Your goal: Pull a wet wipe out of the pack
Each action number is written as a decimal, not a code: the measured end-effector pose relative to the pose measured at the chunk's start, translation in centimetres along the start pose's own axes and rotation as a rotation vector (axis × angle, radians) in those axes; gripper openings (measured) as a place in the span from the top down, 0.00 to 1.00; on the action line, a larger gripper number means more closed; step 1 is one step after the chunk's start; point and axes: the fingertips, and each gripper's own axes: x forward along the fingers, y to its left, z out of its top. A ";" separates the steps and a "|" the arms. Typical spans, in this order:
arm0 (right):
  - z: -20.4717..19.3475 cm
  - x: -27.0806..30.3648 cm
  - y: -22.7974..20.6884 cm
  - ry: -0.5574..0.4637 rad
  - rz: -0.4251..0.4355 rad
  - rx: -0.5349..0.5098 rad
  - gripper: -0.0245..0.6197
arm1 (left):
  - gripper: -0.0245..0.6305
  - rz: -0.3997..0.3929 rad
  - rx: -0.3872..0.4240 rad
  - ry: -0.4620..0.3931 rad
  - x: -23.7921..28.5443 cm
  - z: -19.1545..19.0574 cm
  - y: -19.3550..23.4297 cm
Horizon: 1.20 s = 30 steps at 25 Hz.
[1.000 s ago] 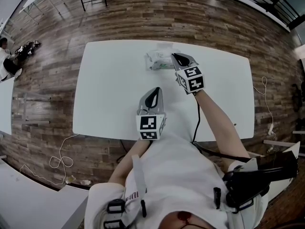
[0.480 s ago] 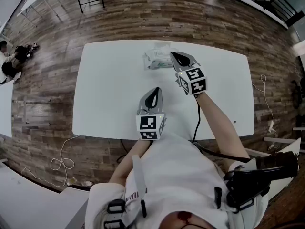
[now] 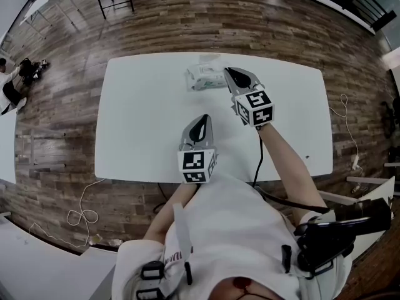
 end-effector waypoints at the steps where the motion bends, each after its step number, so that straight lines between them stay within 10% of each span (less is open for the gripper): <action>1: 0.1 -0.2 0.0 -0.003 -0.002 0.002 0.95 | 0.96 -0.001 0.000 0.001 0.0 0.0 -0.1; 30: -3.9 -8.8 -8.7 0.022 -0.255 0.133 0.95 | 0.96 -0.067 0.008 0.020 0.8 -0.7 -3.4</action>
